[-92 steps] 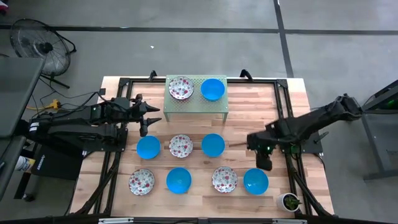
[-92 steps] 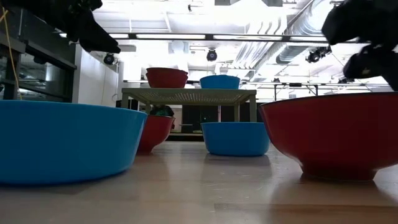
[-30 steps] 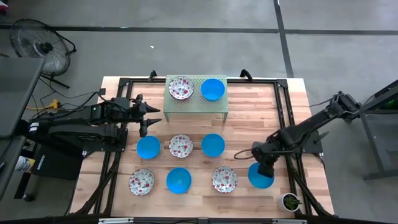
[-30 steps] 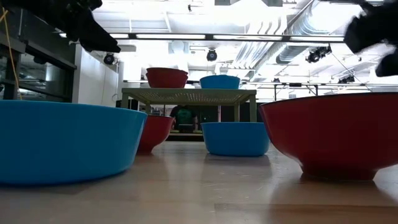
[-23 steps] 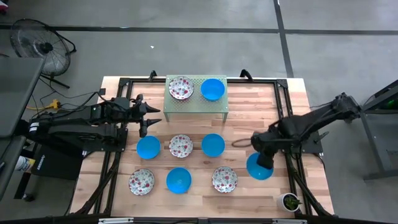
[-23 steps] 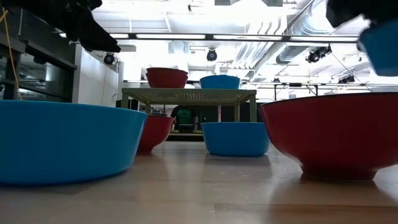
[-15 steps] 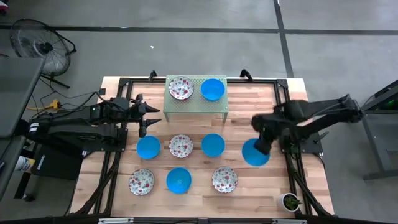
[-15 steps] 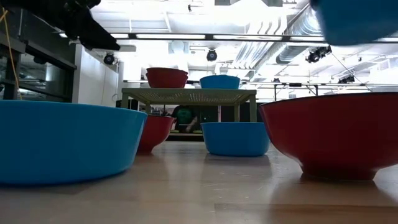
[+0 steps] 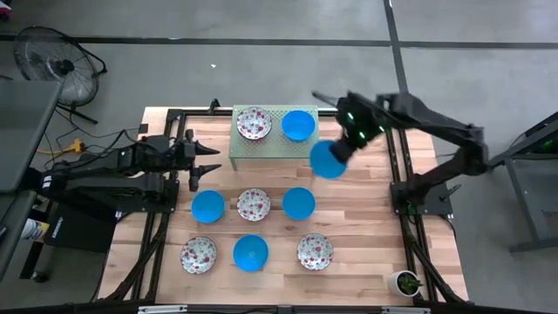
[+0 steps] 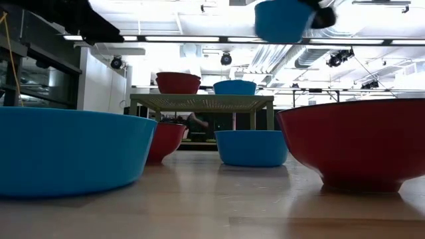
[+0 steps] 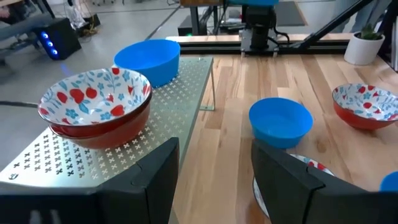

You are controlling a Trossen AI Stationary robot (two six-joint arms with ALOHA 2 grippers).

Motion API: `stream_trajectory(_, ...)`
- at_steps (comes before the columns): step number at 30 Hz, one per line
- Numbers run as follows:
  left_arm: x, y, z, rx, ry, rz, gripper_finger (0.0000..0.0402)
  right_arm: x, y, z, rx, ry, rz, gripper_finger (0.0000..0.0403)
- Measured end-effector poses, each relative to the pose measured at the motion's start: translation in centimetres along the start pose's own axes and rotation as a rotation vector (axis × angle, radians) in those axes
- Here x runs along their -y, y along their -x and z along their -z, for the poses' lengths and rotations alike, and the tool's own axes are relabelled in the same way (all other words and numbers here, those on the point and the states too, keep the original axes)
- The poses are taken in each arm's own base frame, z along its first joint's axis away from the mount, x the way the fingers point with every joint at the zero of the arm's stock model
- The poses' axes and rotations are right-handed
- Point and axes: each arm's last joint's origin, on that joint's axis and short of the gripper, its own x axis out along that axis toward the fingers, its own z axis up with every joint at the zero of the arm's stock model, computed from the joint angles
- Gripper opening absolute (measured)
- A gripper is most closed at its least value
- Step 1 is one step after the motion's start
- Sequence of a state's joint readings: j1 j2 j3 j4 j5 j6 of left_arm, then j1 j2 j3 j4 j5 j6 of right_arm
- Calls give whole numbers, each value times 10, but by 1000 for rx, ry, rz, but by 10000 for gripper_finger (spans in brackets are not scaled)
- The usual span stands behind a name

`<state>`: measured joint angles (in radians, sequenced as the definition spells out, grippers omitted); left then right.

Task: Pick & Place Mini bowls
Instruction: Stack the blue bowl on top of the other blue bowl on the shelf

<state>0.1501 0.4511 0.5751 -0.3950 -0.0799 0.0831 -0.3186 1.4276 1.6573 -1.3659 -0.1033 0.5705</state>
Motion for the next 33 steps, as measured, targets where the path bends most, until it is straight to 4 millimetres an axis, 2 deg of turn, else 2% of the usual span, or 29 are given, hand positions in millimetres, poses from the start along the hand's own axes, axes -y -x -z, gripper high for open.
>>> stream_trajectory(8,0,1,0,4,0,0,195,27,-8,-91,87,-67,12,0)
stream_trajectory(11,0,1,0,4,1,0,195,38,-20,-117,82,-90,-3,0)
stream_trajectory(14,0,1,0,4,1,0,195,46,-38,-134,46,-98,-3,0)
stream_trajectory(20,0,1,0,5,9,8,195,56,-70,-149,-27,-126,5,0)
stream_trajectory(33,1,1,0,8,5,53,195,64,-76,-151,-28,-179,67,0)
